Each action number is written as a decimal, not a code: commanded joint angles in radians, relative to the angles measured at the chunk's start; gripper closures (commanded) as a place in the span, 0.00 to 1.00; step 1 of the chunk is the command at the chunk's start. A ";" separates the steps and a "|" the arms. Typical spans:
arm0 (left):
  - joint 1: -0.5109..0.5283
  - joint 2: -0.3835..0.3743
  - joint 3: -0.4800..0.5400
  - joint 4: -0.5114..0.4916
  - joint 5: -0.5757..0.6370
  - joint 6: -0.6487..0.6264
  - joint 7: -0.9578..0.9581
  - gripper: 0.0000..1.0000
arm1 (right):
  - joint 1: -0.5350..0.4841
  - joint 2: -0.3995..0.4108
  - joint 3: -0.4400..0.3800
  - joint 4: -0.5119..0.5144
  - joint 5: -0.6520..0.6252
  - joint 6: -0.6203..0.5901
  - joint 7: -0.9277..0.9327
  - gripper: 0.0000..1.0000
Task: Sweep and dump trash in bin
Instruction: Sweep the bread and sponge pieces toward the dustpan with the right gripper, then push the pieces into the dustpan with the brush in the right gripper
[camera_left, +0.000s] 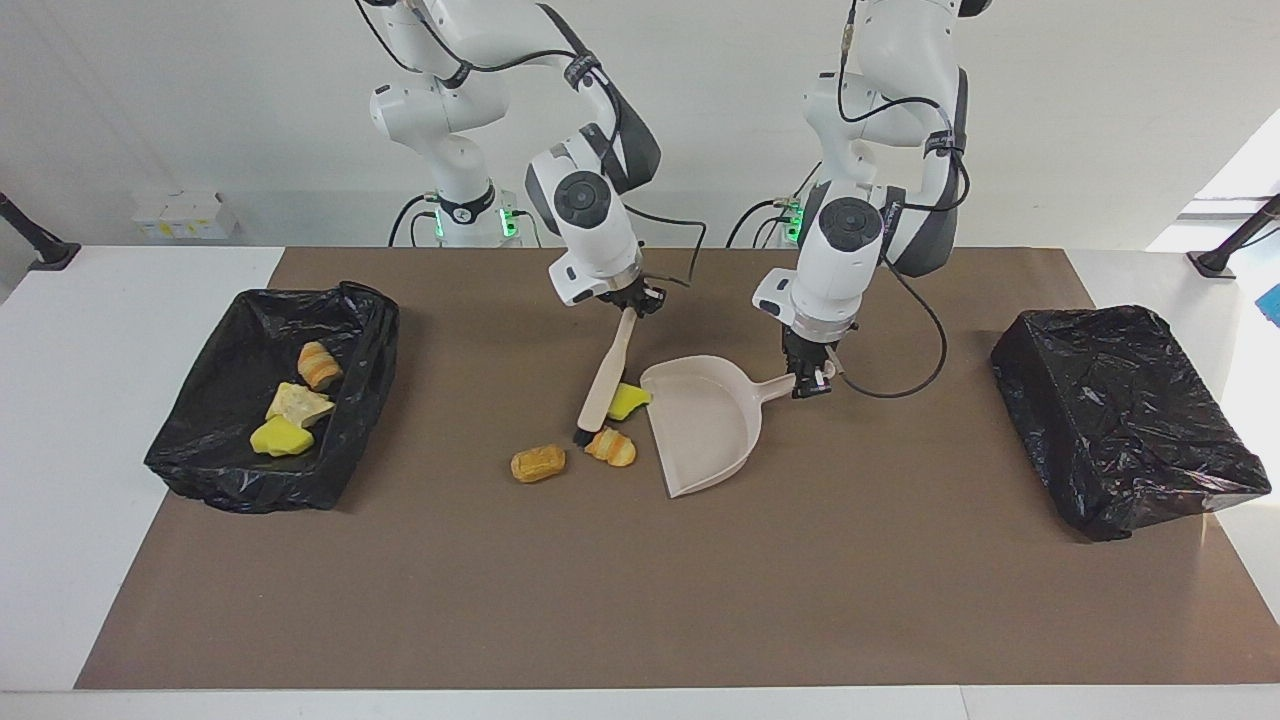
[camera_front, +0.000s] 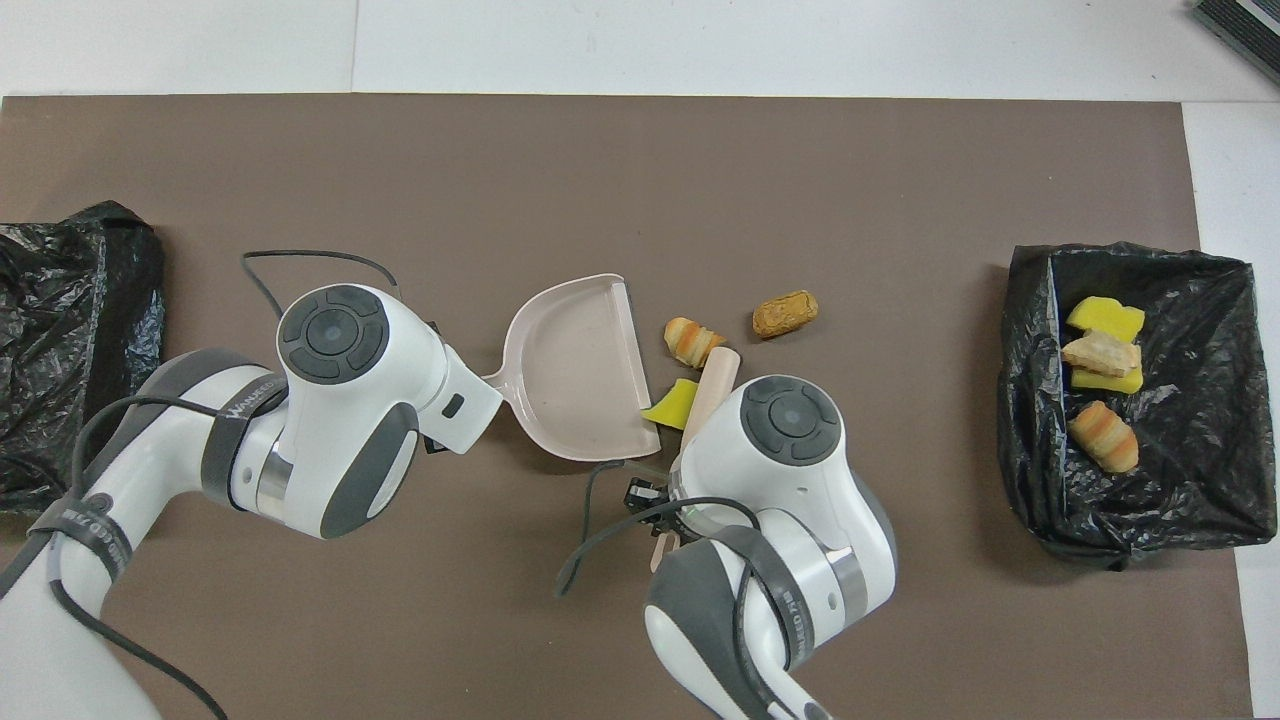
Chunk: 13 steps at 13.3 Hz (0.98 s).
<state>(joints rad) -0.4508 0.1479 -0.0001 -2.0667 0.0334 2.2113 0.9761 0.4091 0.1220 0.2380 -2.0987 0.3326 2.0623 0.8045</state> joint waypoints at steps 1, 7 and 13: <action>-0.042 0.012 0.009 -0.036 -0.009 0.089 -0.054 1.00 | 0.063 -0.013 0.001 0.008 0.022 0.005 0.018 1.00; -0.029 0.015 0.011 -0.032 -0.009 0.093 -0.048 1.00 | 0.028 -0.105 -0.009 0.016 0.002 -0.086 -0.204 1.00; -0.019 0.019 0.012 -0.027 -0.007 0.090 -0.043 1.00 | -0.246 -0.096 -0.008 0.039 -0.185 -0.168 -0.618 1.00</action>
<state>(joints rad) -0.4756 0.1615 0.0040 -2.0823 0.0322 2.2693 0.9401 0.2351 0.0068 0.2190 -2.0716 0.2051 1.9130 0.3077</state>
